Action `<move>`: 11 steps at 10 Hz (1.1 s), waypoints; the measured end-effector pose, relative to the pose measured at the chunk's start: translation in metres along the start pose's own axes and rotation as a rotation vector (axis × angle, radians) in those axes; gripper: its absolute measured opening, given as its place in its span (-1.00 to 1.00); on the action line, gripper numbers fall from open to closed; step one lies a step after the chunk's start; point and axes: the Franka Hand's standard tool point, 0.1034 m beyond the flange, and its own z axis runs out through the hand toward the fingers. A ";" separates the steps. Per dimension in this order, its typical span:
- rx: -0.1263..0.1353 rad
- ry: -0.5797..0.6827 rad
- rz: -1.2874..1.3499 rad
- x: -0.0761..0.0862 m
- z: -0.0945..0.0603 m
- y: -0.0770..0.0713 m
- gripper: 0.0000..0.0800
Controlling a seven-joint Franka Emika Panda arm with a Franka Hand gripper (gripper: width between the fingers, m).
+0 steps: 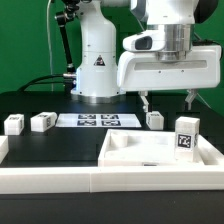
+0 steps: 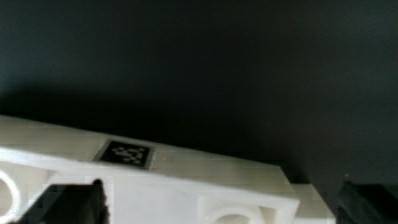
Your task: Assemble square table
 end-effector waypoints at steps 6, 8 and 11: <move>-0.005 -0.027 0.012 -0.034 0.008 -0.004 0.62; -0.009 -0.044 0.012 -0.045 0.014 -0.002 0.62; -0.014 -0.055 0.002 -0.061 0.023 -0.003 0.62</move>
Offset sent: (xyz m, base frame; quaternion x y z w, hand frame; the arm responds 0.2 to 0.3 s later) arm -0.0300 0.0000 0.0000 0.0000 0.0000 0.0000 1.0000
